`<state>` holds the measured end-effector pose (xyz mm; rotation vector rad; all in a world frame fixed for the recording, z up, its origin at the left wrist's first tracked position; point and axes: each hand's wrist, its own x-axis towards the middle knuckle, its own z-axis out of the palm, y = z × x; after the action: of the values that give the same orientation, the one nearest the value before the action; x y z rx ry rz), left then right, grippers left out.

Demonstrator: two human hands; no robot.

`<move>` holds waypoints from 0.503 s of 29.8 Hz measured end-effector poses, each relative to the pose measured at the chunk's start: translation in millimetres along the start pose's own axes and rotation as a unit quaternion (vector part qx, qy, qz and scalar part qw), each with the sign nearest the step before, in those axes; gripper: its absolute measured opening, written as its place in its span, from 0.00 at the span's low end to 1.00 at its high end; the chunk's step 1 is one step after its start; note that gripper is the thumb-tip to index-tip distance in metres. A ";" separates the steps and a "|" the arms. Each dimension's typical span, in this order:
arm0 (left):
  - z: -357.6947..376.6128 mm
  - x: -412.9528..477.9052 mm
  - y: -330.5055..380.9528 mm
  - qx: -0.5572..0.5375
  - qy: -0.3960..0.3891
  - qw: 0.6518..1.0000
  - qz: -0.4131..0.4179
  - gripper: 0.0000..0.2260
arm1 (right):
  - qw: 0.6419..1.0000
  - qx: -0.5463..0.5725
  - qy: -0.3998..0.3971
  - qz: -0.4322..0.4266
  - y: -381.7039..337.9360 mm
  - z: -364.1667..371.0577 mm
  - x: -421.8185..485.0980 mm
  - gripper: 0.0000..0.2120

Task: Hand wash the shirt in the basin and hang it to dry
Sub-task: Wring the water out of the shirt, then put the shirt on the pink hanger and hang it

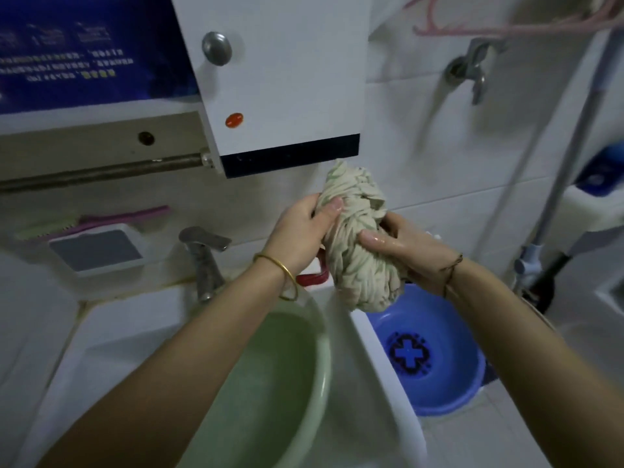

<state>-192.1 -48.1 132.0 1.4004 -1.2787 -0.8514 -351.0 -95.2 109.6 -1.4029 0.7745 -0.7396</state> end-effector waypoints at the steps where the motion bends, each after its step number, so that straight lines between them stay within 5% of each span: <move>1: 14.0 6.4 3.2 -0.008 0.000 1.000 -0.006 0.08 | 1.000 0.021 0.018 -0.004 -0.3 -16.3 1.2 0.23; 5: 71.8 34.0 14.8 -0.067 -0.017 0.996 -0.061 0.11 | 0.993 0.050 0.108 -0.012 -4.4 -84.6 8.3 0.35; 8: 117.8 49.8 25.4 -0.072 -0.046 0.994 -0.073 0.15 | 0.990 0.008 0.129 -0.047 -10.4 -130.2 10.3 0.27; 11: 155.6 67.5 30.3 -0.057 -0.035 0.996 -0.056 0.20 | 0.991 -0.053 0.105 -0.061 -13.5 -165.8 10.3 0.23; 15: 180.4 86.5 34.2 -0.047 0.035 0.997 -0.051 0.25 | 0.999 0.021 0.036 -0.009 -21.5 -212.3 11.9 0.25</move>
<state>-355.6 -168.4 133.2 1.4165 -1.1079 -0.9115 -520.0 -224.9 127.3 -1.3541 0.7993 -0.8207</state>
